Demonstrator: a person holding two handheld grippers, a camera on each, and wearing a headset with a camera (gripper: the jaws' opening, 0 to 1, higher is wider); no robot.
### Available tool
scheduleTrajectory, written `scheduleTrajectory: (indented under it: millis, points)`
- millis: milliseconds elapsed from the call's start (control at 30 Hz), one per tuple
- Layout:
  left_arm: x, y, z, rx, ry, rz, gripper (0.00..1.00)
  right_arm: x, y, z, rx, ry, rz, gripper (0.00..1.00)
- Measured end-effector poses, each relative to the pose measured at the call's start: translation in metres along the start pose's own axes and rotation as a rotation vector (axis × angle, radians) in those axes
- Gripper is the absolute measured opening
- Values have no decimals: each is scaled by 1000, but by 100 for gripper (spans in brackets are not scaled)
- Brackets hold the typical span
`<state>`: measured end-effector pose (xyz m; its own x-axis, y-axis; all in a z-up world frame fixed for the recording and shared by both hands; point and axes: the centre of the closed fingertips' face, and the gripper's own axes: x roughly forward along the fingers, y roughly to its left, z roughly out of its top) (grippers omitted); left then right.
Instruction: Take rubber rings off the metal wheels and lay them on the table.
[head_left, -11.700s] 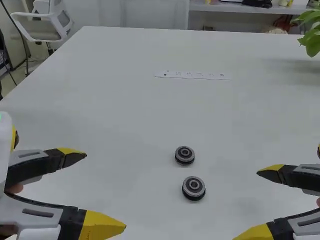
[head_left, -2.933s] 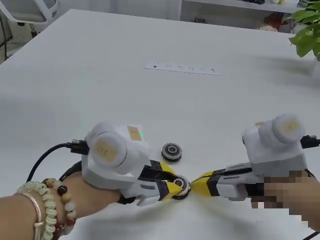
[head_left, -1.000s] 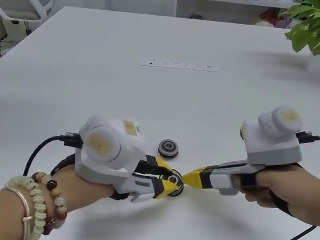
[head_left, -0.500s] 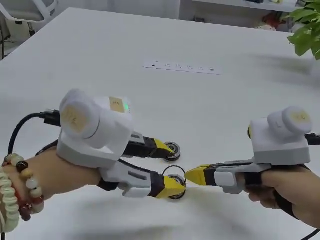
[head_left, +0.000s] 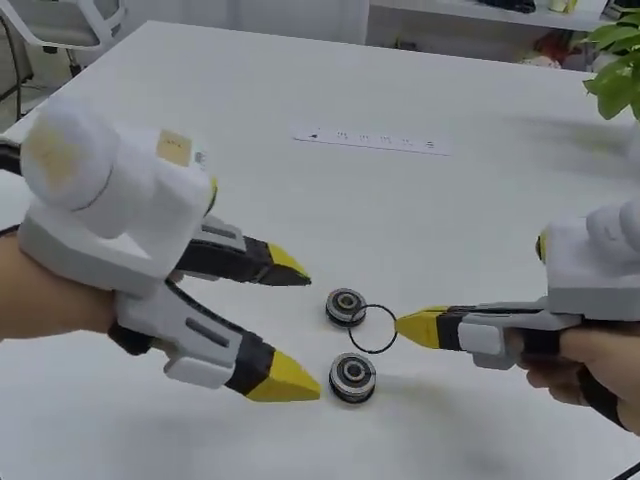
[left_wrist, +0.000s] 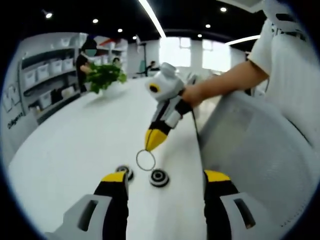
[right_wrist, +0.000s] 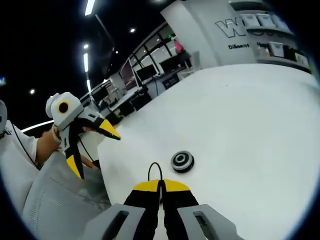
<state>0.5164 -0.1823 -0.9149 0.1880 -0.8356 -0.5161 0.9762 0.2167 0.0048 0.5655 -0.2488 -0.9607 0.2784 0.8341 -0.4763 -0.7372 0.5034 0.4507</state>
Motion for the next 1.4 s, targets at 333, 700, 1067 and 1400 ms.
scheduleTrajectory:
  millis: [333, 700, 1067, 1400]
  points:
    - [-39, 4, -8, -12, -18, 136, 74, -7, 0, 13, -21, -30, -11, 0]
    - [-79, 7, -12, -83, -107, 268, 84, -12, 1, 27, -15, -68, -6, 0]
    - [-100, 2, -34, -171, -141, 323, 86, -16, 19, 54, -46, -130, 20, 0]
    - [-121, 6, -51, -237, -177, 401, 87, -7, 37, 58, -105, -92, 52, 0]
